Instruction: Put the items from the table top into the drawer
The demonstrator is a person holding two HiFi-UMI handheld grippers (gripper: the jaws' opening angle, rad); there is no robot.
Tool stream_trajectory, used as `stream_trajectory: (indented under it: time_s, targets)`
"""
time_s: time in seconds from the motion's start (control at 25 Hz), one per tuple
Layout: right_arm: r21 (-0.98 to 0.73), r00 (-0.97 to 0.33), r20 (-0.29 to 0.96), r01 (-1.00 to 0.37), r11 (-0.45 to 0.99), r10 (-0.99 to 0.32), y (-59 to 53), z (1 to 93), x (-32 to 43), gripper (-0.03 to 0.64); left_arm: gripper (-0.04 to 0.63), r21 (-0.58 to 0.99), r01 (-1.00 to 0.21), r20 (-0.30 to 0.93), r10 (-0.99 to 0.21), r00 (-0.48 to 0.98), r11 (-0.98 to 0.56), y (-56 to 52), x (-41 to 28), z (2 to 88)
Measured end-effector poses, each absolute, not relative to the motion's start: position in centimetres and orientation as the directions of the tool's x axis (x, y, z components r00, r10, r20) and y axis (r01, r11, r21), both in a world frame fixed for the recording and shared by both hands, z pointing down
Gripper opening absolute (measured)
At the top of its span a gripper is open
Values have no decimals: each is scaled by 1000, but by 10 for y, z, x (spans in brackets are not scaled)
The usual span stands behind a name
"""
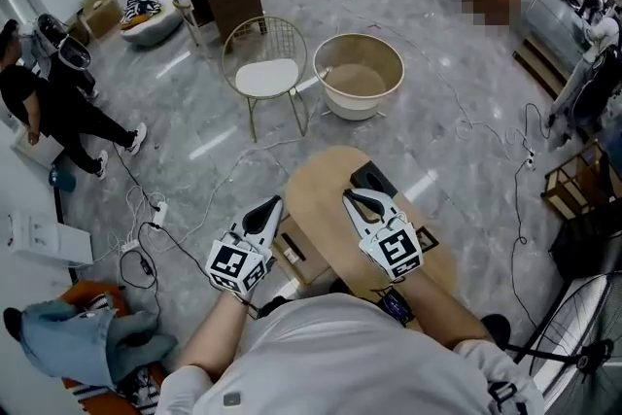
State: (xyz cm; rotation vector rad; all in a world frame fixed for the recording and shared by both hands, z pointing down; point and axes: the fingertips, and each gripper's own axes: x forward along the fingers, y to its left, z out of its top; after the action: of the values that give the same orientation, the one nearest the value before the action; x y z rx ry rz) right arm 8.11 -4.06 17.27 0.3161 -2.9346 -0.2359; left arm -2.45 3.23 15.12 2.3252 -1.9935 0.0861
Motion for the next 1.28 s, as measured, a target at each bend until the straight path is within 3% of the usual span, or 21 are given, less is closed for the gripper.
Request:
stream_trajectory:
  time_s: [1.08,1.28]
  targets:
    - [203,-932,120,-314,927,-342,222,140,90,29,9,-18,-948,41,-948,316,-317,290,-37,113]
    - [210,-933,96,-323,923,-348,250,138,89,29,9,26,-937,-27,-937,348,-349,312,-39,109]
